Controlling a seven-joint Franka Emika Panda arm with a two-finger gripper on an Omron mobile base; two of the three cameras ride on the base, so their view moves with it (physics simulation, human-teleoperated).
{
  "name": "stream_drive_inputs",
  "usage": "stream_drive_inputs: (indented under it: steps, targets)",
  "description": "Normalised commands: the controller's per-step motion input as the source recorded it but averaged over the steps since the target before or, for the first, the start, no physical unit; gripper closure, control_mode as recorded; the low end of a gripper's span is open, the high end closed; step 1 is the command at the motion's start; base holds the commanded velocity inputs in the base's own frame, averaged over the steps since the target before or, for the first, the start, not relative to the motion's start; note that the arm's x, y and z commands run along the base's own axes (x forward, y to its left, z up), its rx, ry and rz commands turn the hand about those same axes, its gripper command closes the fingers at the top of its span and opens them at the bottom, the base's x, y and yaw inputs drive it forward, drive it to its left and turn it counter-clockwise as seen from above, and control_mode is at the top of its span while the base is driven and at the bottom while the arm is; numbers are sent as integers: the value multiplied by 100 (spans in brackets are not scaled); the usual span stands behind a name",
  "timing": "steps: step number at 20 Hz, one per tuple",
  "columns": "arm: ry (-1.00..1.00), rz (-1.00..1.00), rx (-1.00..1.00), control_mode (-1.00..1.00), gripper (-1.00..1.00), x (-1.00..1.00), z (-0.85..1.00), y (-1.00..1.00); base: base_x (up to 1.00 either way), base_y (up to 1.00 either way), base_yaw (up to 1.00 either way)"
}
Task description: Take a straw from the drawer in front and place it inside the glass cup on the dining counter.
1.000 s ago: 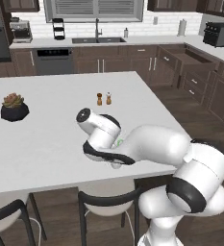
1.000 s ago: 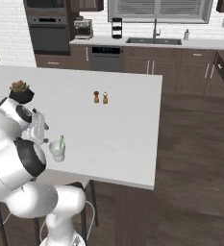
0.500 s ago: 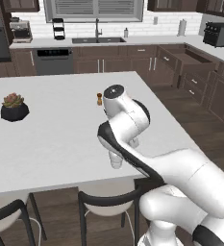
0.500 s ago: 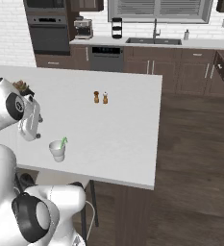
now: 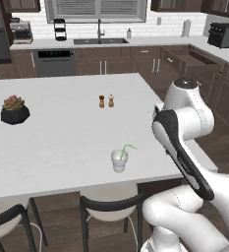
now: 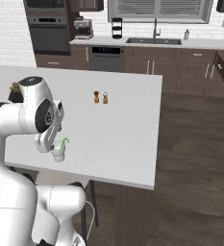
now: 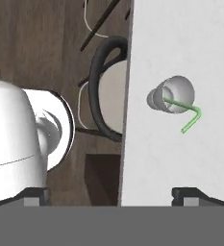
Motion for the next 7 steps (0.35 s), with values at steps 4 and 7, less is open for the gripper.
stream_drive_inputs:
  steps: [4,7]
  targets:
    - [16,-13,19,-100,-100,-28,-4,-71,0,0,0]
    - [16,-10,3,-100,-100,0,-13,-41,0,0,0]
